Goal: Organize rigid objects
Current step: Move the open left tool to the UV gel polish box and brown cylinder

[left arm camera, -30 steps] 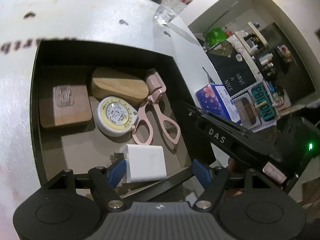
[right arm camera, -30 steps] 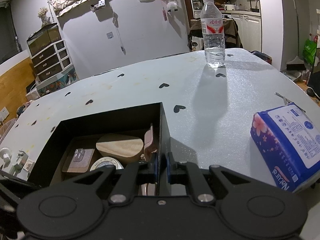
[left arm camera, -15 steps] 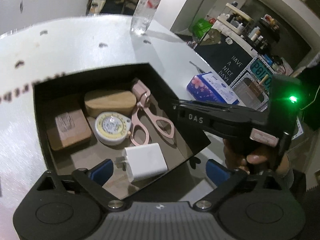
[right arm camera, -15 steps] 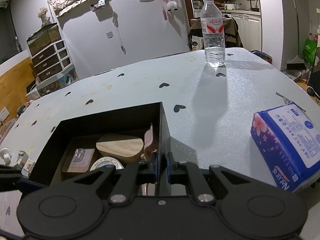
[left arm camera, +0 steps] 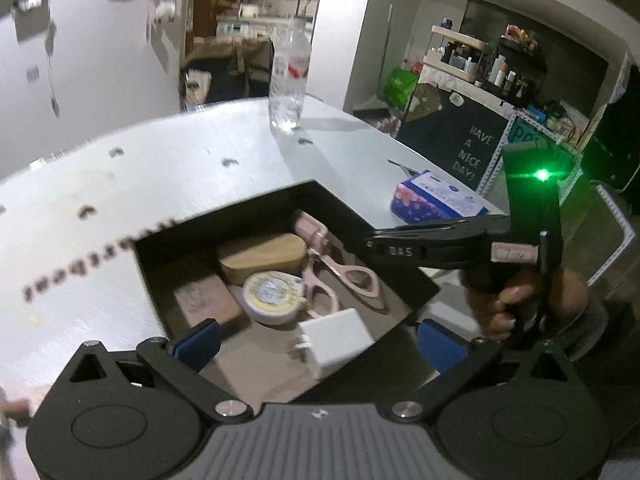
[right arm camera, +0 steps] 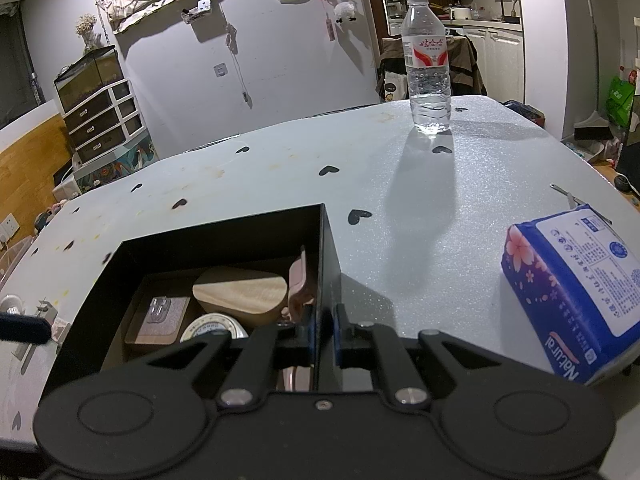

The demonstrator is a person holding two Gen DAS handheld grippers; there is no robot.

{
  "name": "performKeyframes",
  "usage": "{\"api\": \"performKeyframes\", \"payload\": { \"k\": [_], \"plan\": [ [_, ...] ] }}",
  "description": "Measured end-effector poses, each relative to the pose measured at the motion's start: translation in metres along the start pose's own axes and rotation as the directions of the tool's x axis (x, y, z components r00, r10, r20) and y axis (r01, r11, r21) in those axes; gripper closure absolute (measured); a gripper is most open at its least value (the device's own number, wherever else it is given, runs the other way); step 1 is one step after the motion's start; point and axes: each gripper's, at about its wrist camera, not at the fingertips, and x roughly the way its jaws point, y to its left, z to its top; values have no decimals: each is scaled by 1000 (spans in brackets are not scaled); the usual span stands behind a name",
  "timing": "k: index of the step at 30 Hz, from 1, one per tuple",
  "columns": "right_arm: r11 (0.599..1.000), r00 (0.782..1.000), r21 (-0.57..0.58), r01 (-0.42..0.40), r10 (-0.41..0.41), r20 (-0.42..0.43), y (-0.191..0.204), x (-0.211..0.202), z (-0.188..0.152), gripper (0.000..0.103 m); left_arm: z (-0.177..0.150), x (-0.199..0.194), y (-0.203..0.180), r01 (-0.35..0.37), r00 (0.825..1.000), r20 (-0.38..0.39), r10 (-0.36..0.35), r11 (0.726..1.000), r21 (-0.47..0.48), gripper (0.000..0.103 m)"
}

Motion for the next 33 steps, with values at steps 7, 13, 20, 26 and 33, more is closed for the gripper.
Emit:
{"api": "performKeyframes", "payload": {
  "k": [7, 13, 20, 26, 33],
  "plan": [
    [1000, 1000, -1, 0, 0, 1, 0, 0, 0, 94, -13, -21, 12, -86, 992, 93, 83, 996, 22, 0],
    [1000, 1000, 0, 0, 0, 1, 0, 0, 0, 94, -25, -41, 29, -205, 963, 180, 200, 979, 8, 0],
    [1000, 1000, -1, 0, 0, 1, 0, 0, 0, 94, -39, -59, 56, -325, 917, 214, 337, 941, -89, 0],
    [1000, 1000, -2, 0, 0, 1, 0, 0, 0, 94, -50, -64, 76, -398, 879, 211, 427, 902, -167, 0],
    [1000, 1000, -2, 1, -1, 0, 0, 0, 0, 94, -69, -57, 100, -400, 882, 146, 449, 875, -273, 0]
  ]
}}
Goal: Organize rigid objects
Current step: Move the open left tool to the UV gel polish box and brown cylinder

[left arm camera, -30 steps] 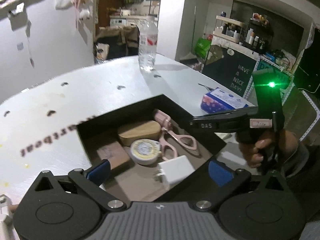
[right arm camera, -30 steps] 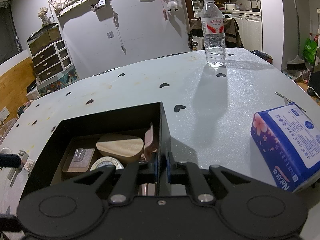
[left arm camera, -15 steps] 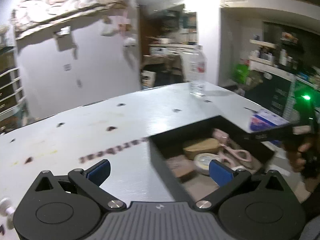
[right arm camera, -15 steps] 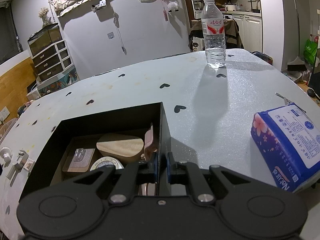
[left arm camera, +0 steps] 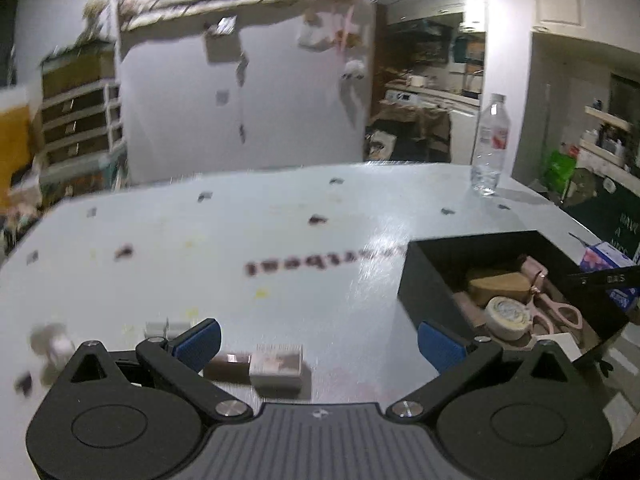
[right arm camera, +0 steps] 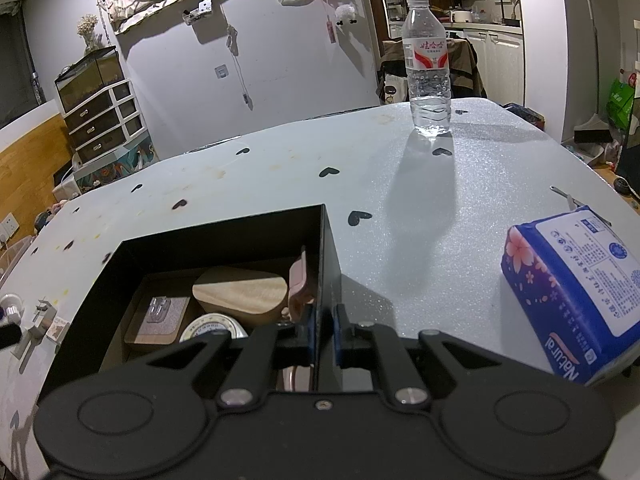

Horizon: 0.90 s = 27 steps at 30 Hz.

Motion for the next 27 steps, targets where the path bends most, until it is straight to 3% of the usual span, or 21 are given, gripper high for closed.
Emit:
{"api": "performKeyframes", "payload": {
  "k": [6, 11, 17, 27],
  "plan": [
    [1000, 1000, 0, 0, 0, 0, 0, 0, 0, 94, -22, 22, 18, 51, 993, -101, -61, 994, -92, 0],
    [1000, 1000, 1, -1, 1, 0, 0, 0, 0, 94, -29, 42, 33, 40, 988, -145, -57, 993, -114, 0],
    [1000, 1000, 1, 0, 0, 0, -1, 0, 0, 94, -28, 61, 54, -11, 989, -148, -5, 995, -103, 0],
    [1000, 1000, -2, 14, -14, -10, 1, 4, 0, 94, -17, 78, 59, -28, 991, -134, 19, 998, -64, 1]
  ]
}}
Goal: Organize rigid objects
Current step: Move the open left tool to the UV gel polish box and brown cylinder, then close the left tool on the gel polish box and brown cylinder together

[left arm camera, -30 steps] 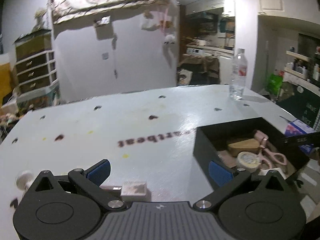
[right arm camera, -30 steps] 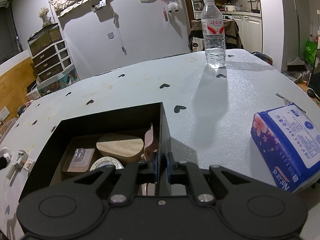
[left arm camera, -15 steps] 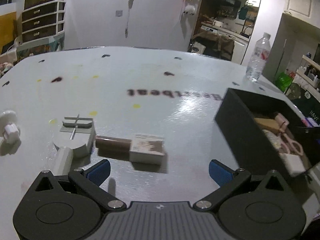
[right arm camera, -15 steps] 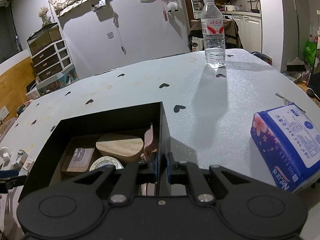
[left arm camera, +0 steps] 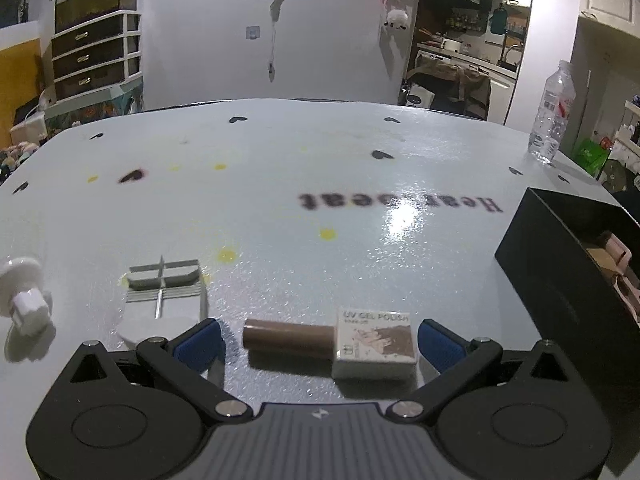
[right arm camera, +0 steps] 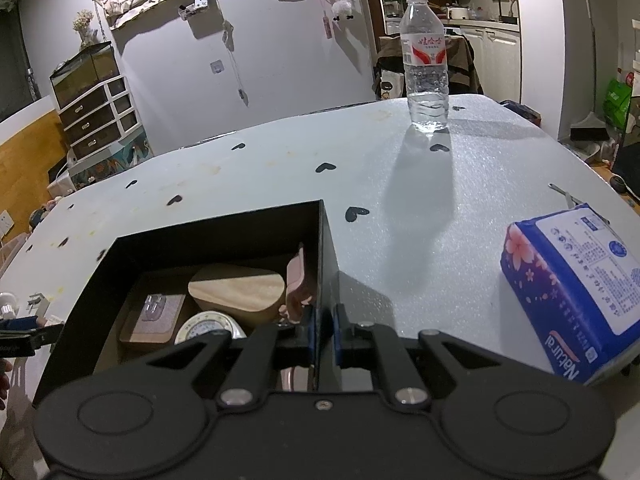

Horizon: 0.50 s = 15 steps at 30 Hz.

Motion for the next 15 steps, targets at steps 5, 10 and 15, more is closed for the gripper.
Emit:
{"api": "performKeyframes", "payload": {
  "k": [5, 10, 15],
  "plan": [
    [1000, 1000, -1, 2, -2, -1, 1, 0, 0, 94, 0, 0, -8, -23, 1000, 3, 23, 999, 36, 12],
    [1000, 1000, 1, 3, -3, 0, 0, 1, 0, 94, -2, -2, -8, -31, 999, 12, 31, 999, 37, 17],
    [1000, 1000, 1, 5, -5, 2, 1, 0, -1, 95, -4, -7, -8, -14, 999, 32, 15, 1000, -4, 18]
  ]
}}
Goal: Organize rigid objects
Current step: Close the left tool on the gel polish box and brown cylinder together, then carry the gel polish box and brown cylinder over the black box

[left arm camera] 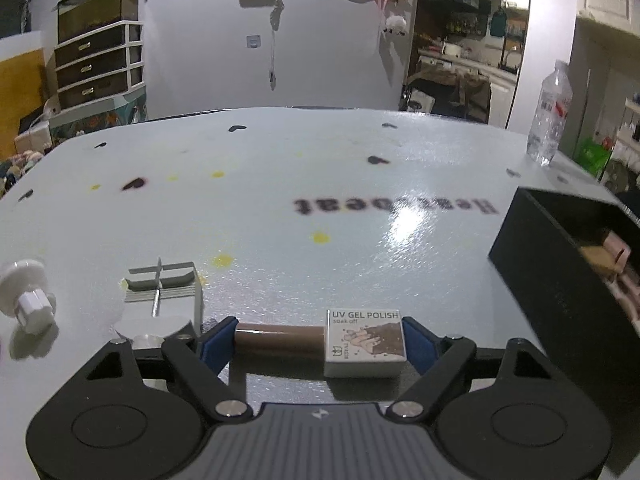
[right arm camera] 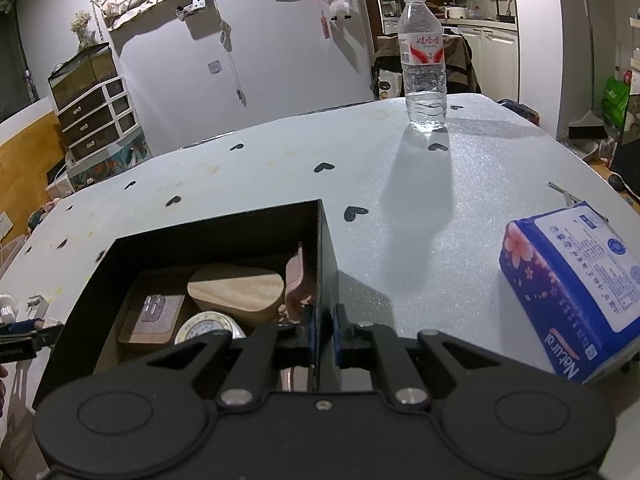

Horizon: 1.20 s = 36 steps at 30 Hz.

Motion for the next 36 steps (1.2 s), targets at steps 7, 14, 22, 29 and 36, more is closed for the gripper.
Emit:
{"api": "performKeyframes", "payload": {
  "k": [7, 14, 22, 29, 36],
  "plan": [
    [1000, 1000, -4, 6, -6, 4, 1, -2, 0, 95, 7, -28, -25, 115, 989, 87, -116, 993, 18, 18],
    [1000, 1000, -3, 3, -3, 5, 1, -2, 0, 95, 23, -55, -75, 293, 941, 138, -308, 949, 118, 18],
    [1000, 1000, 5, -10, 10, 5, -1, -3, 0, 94, 31, -39, -147, 441, 886, 23, -464, 856, 271, 18],
    [999, 999, 28, -33, 33, -3, -5, -3, 1, 93, 35, -9, -200, 468, 878, -94, -470, 796, 385, 18],
    [999, 999, 33, -42, 42, -6, -6, -2, 1, 92, 39, 13, -216, 451, 890, -137, -436, 791, 414, 18]
  ]
}}
